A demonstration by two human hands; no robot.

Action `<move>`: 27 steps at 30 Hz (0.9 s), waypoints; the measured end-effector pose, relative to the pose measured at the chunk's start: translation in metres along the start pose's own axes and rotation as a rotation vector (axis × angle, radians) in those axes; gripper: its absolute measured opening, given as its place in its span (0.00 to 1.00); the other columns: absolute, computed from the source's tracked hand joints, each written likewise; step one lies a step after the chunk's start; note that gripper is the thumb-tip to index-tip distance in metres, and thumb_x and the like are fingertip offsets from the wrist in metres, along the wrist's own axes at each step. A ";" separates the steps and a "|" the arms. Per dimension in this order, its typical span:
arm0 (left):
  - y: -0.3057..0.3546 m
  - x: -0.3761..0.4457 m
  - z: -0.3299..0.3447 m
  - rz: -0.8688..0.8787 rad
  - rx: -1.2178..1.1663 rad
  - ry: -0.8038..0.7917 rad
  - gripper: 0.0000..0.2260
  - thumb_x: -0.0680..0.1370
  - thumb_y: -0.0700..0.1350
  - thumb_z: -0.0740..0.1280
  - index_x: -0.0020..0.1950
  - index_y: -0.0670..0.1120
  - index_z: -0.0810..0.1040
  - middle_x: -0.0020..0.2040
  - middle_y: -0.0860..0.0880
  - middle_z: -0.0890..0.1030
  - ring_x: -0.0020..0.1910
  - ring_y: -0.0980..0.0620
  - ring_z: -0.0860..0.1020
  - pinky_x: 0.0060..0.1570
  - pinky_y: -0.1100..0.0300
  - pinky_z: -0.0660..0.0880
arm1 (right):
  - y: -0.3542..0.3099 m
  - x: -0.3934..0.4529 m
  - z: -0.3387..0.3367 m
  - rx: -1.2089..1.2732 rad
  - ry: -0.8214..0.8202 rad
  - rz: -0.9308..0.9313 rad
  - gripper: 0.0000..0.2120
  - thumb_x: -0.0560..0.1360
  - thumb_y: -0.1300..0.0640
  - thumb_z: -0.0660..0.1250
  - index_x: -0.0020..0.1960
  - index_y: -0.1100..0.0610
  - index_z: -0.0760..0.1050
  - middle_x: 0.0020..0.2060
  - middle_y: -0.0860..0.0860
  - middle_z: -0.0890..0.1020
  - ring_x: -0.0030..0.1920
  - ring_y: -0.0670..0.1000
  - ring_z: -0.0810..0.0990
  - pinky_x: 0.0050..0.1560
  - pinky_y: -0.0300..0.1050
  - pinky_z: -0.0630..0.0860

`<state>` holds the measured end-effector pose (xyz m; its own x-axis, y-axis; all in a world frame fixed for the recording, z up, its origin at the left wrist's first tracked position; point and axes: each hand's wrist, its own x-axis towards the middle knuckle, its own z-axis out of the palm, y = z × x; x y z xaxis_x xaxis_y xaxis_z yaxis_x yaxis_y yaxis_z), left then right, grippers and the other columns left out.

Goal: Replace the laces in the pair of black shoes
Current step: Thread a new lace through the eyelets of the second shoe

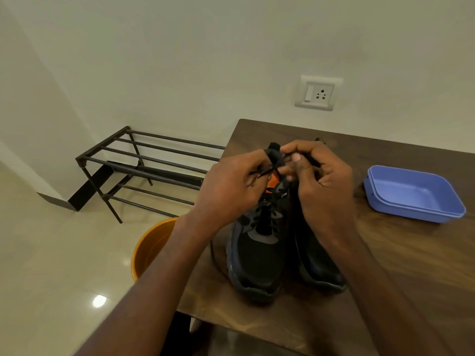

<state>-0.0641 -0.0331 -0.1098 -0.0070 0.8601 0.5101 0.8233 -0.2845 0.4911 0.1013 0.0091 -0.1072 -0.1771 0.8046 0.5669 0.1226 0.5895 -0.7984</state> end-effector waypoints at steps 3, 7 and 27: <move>-0.003 -0.001 -0.002 -0.008 0.007 0.064 0.09 0.78 0.45 0.71 0.57 0.52 0.79 0.31 0.59 0.69 0.30 0.59 0.71 0.33 0.64 0.67 | -0.005 -0.005 0.004 0.063 -0.020 0.119 0.09 0.83 0.65 0.64 0.57 0.57 0.81 0.45 0.50 0.84 0.34 0.49 0.83 0.33 0.40 0.79; -0.001 0.000 -0.004 0.088 -0.024 0.060 0.13 0.79 0.46 0.72 0.64 0.50 0.81 0.33 0.65 0.72 0.34 0.68 0.74 0.37 0.75 0.66 | -0.003 -0.006 0.006 0.033 0.021 0.247 0.05 0.82 0.62 0.68 0.55 0.56 0.82 0.39 0.50 0.85 0.31 0.46 0.82 0.29 0.37 0.77; 0.008 0.002 -0.014 -0.806 -1.295 -0.366 0.06 0.75 0.47 0.72 0.39 0.48 0.79 0.31 0.52 0.68 0.26 0.57 0.59 0.26 0.63 0.50 | -0.016 -0.014 -0.005 -0.062 -0.111 0.063 0.16 0.74 0.45 0.76 0.54 0.55 0.79 0.38 0.47 0.82 0.39 0.49 0.82 0.38 0.43 0.79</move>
<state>-0.0653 -0.0395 -0.0950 0.1027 0.9563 -0.2738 -0.3592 0.2923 0.8863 0.1064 -0.0113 -0.1013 -0.2734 0.8294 0.4872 0.1966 0.5439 -0.8158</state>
